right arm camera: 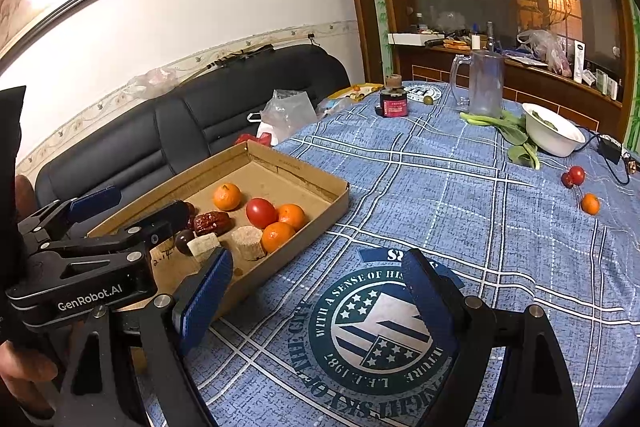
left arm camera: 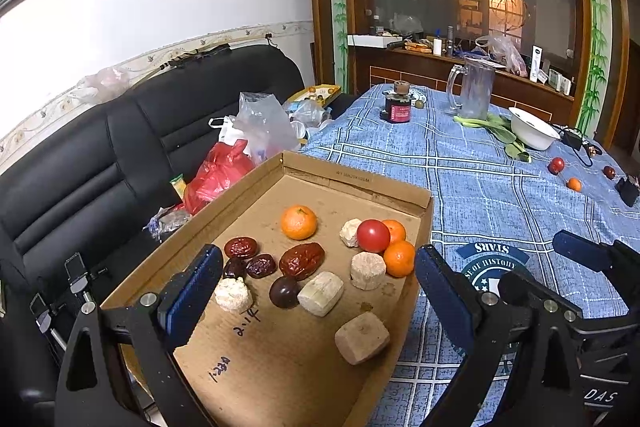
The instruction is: Organize fruits
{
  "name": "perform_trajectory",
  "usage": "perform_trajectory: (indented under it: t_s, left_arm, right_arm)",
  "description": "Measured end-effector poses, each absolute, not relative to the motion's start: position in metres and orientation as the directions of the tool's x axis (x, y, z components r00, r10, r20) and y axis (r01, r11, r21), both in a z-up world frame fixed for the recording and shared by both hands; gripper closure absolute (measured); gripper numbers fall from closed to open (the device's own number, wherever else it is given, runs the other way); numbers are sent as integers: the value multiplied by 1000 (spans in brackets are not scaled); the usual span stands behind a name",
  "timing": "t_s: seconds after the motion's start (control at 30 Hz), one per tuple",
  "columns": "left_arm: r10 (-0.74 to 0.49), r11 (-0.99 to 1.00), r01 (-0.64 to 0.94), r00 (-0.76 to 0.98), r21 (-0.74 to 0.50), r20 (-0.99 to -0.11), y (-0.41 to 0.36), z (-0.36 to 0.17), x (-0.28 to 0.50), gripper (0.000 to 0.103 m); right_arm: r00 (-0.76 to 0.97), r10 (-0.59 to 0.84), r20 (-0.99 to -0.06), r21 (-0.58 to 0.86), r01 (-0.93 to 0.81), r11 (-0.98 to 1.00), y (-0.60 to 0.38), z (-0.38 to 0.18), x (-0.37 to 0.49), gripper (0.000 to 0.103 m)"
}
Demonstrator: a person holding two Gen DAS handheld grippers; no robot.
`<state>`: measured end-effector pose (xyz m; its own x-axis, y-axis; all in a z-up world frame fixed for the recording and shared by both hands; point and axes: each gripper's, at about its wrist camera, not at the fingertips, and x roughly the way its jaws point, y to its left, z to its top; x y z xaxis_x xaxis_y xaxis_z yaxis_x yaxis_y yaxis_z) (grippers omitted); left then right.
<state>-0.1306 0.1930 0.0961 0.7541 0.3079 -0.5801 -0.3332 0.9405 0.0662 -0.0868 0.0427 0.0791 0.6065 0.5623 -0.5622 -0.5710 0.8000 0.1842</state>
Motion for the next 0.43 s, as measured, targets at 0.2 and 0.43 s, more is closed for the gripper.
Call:
perform_trajectory:
  t_s: [0.2,0.43]
  left_arm:
    - [335,936,-336,762,104,-554,188,96,-130,7]
    - [307,946,-309,766,96,-564,178,100,-124,7]
  right_arm:
    - [604,562,-565,187,-570,800,42,77,-85,13]
    - [618,542,-569,189,-543,818,30,78,-81,13]
